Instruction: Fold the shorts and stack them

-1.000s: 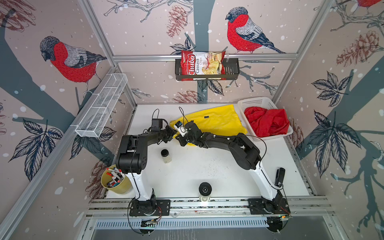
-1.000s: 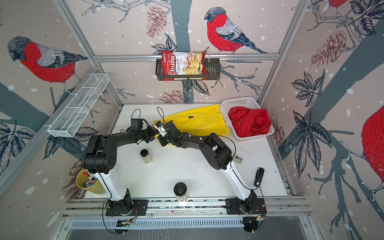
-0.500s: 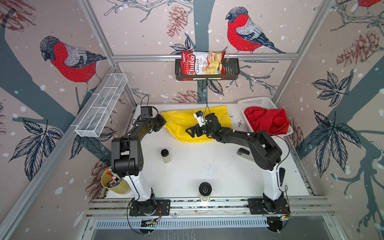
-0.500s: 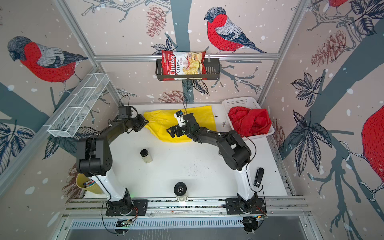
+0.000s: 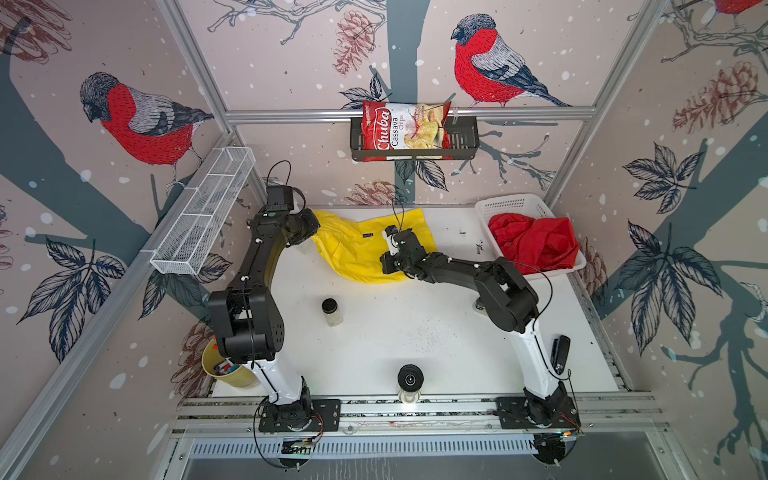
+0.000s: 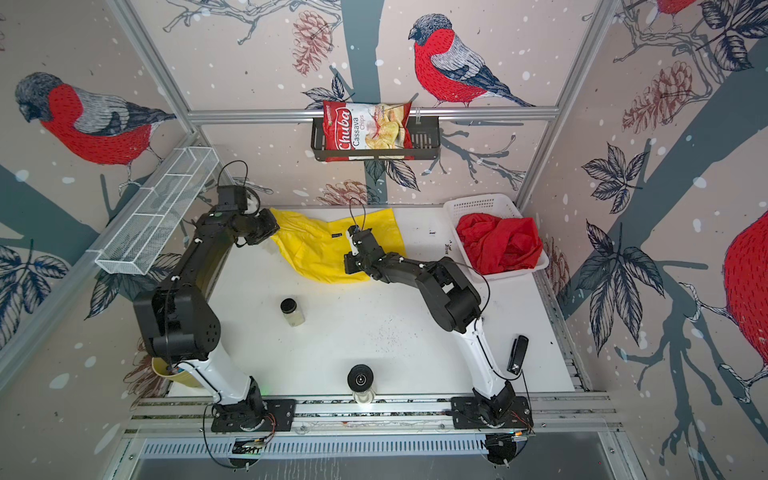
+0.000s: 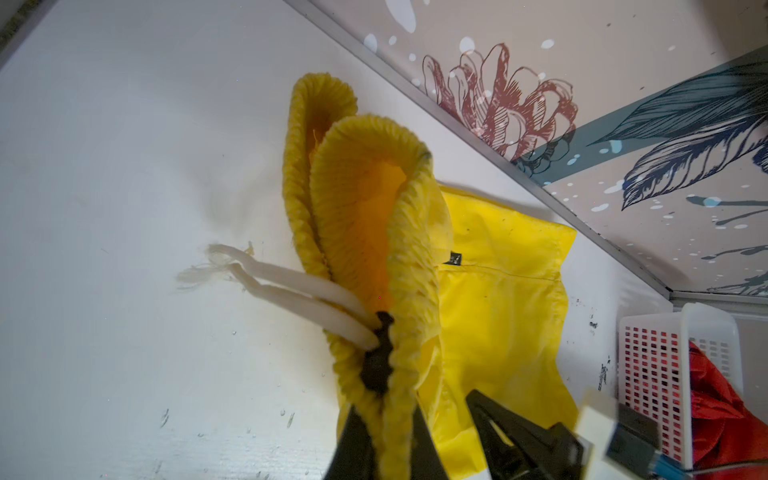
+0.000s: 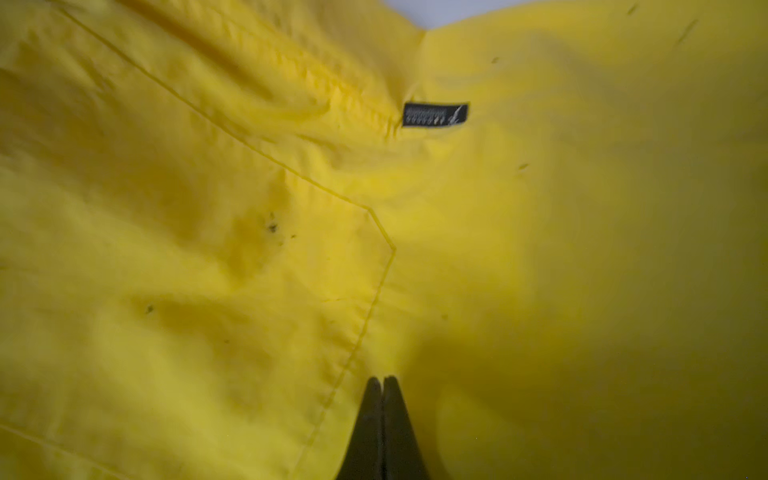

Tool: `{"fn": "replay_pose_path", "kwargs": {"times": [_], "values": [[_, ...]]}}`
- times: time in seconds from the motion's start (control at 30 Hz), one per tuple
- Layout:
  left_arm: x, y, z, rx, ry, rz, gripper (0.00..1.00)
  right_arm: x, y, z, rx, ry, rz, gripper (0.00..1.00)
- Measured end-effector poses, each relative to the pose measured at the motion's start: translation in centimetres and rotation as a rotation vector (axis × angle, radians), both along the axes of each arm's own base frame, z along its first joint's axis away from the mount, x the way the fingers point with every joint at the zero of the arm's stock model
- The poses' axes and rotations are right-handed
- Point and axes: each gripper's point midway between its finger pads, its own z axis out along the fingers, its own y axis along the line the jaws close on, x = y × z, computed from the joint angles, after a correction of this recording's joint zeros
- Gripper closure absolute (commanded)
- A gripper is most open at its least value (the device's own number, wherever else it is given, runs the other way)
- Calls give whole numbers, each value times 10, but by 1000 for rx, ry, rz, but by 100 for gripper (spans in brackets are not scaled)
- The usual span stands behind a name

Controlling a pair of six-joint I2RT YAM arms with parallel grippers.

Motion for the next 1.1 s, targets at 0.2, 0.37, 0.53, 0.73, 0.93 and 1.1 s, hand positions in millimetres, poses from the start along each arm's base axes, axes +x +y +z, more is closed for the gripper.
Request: {"fn": "replay_pose_path", "kwargs": {"times": [0.2, 0.37, 0.53, 0.73, 0.93, 1.1], "values": [[7, -12, 27, 7, -28, -32, 100, -39, 48, -32, -33, 66, 138, 100], [17, -40, 50, 21, -60, -92, 100, -38, 42, -29, 28, 133, 170, 100], [26, -65, 50, 96, -39, -139, 100, -12, -16, 5, 85, 165, 86, 99], [35, -73, 39, 202, 12, -152, 100, 1, -81, 68, 177, 78, -12, 99], [44, -94, 47, 284, 7, -184, 100, -12, -141, 4, 82, 206, -141, 100], [45, -112, 48, 361, 7, -212, 100, -29, -156, -24, 44, 263, -169, 100]]}}
